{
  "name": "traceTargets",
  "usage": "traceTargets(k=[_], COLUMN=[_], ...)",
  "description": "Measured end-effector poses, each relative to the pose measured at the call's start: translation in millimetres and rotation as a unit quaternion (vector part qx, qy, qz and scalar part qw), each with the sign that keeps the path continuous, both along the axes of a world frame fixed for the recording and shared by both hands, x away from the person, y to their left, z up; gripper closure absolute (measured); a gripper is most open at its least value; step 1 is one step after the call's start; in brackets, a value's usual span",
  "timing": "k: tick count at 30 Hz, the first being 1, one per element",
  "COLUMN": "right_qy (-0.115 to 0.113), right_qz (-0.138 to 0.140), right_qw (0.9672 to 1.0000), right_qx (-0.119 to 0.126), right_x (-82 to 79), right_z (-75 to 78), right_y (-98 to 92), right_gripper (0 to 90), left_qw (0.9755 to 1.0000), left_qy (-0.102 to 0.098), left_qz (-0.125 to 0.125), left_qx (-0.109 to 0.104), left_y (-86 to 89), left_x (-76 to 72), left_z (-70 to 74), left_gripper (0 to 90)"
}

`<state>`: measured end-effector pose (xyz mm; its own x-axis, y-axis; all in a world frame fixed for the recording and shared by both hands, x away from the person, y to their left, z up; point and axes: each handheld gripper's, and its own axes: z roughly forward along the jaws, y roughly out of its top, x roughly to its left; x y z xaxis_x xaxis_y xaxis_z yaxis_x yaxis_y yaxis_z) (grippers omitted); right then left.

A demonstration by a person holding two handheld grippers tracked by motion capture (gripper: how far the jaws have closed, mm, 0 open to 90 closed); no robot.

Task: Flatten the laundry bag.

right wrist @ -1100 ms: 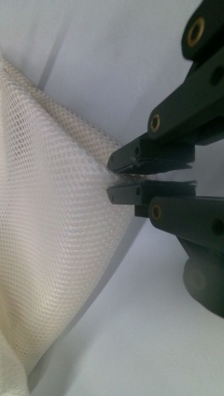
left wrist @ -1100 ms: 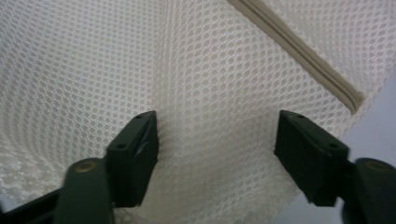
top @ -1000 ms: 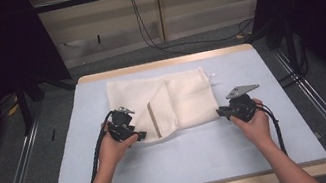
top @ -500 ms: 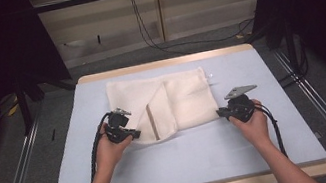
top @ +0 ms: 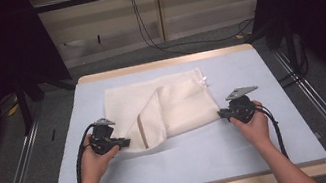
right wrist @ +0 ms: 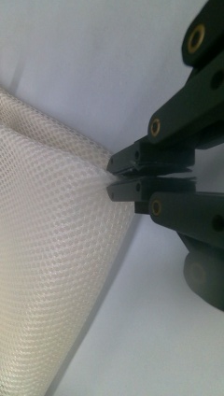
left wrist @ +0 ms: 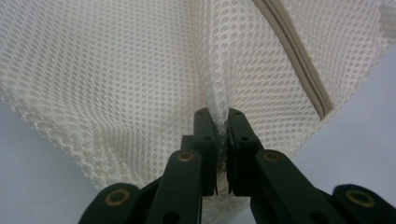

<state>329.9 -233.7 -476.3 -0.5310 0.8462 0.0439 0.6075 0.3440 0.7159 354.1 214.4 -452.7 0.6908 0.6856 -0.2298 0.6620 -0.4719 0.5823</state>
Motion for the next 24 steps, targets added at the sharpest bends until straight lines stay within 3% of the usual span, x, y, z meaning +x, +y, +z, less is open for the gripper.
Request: traceTargets(k=[4, 7, 13, 14, 16, 19, 22, 24], right_qy=[-0.002, 0.0, -0.02, -0.02, -0.017, -0.025, -0.018, -0.012], right_qz=[0.004, 0.004, -0.004, -0.004, -0.009, -0.013, -0.013, -0.008], right_qw=[1.0, 1.0, 0.9997, 0.9997, 0.9996, 0.9992, 0.9992, 0.9996], right_qx=[-0.002, 0.001, 0.012, 0.012, 0.021, 0.027, 0.032, 0.026], right_x=[-0.8, -1.5, -4.6, -4.6, -3.3, -1.1, 4.3, 5.0], right_z=[0.8, 1.8, 14.0, 14.0, 17.7, 19.6, 19.4, 17.4], right_y=[0.5, 1.2, 7.5, 7.5, 12.1, 12.0, 10.5, 12.1], right_gripper=[85.3, 84.3, 67.5, 67.5, 59.0, 56.0, 58.8, 62.4], left_qw=[0.9998, 0.9999, 0.9996, 0.9997, 0.9997, 0.9997, 0.9998, 0.9998], left_qy=[-0.003, -0.004, -0.008, -0.008, -0.008, -0.006, -0.006, -0.011], left_qz=[-0.014, -0.009, -0.02, -0.017, -0.019, -0.02, -0.017, -0.013], left_qx=[0.015, 0.013, 0.017, 0.015, 0.016, 0.014, 0.011, 0.009], left_y=[-3.5, -4.6, -4.2, -4.3, -4.0, -4.0, -5.1, -7.6], left_x=[-2.9, -3.0, -4.1, -4.3, -4.1, -3.3, -1.8, 0.0], left_z=[-3.4, -4.2, -4.5, -4.8, -4.9, -4.7, -3.4, -1.6], left_gripper=[84.1, 83.8, 83.0, 83.0, 82.8, 82.1, 76.9, 65.1])
